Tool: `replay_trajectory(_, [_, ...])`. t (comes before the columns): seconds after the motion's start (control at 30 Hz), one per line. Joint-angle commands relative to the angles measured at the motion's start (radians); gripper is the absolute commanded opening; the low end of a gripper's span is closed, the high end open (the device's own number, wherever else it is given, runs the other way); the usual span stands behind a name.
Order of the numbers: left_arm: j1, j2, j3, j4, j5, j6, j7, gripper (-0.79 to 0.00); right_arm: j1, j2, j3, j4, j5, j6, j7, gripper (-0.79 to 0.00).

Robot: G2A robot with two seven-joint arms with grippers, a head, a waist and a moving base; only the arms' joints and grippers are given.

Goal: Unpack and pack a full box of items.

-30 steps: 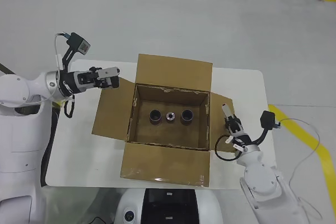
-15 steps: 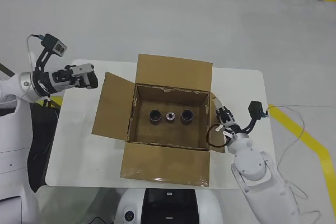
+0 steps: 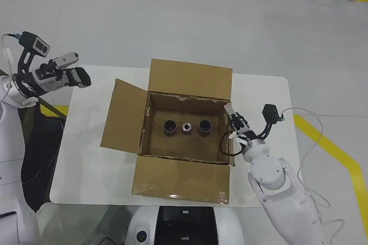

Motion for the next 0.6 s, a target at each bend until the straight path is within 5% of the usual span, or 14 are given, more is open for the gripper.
replay_trajectory(0.0, [-0.014, 0.002, 0.011, 0.02, 0.007, -0.008, 0.007, 0.0, 0.0, -0.001, 0.004, -0.009, -0.015, 0.008, -0.003, 0.0])
replay_trajectory(0.37, [-0.085, 0.016, 0.041, 0.114, -0.008, -0.032, -0.023, 0.0, -0.015, 0.002, 0.004, -0.135, -0.202, 0.081, -0.035, 0.0])
replay_trajectory(0.57, [-0.111, 0.023, 0.031, 0.163, -0.071, -0.044, -0.037, 0.0, 0.029, 0.002, -0.048, -0.187, -0.324, 0.096, 0.059, 0.0])
